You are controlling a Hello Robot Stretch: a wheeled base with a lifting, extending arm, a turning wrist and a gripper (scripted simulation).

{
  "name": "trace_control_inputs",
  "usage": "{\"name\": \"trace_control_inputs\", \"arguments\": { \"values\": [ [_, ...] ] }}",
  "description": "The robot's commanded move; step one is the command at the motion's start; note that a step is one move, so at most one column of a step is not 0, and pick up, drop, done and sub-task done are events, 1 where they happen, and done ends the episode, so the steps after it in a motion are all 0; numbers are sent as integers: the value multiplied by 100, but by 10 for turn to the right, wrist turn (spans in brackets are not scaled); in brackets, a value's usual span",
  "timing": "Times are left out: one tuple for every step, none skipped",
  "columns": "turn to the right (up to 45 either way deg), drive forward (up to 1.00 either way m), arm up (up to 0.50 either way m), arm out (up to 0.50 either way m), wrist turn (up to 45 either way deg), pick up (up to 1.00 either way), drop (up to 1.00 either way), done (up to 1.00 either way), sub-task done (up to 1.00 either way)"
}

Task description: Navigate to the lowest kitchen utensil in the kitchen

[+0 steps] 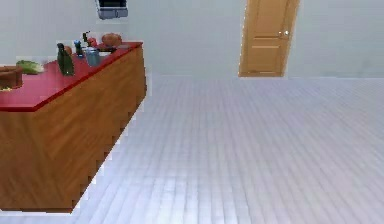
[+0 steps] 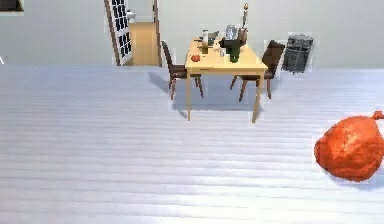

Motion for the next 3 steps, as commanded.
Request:
{"name": "trace_control_inputs", "arguments": {
  "values": [
    [0, 60, 0, 0, 0, 0, 0, 0, 0],
    [-90, 0, 0, 0, 0, 0, 0, 0, 0],
    [0, 100, 0, 0, 0, 0, 0, 0, 0]
  ]
}}
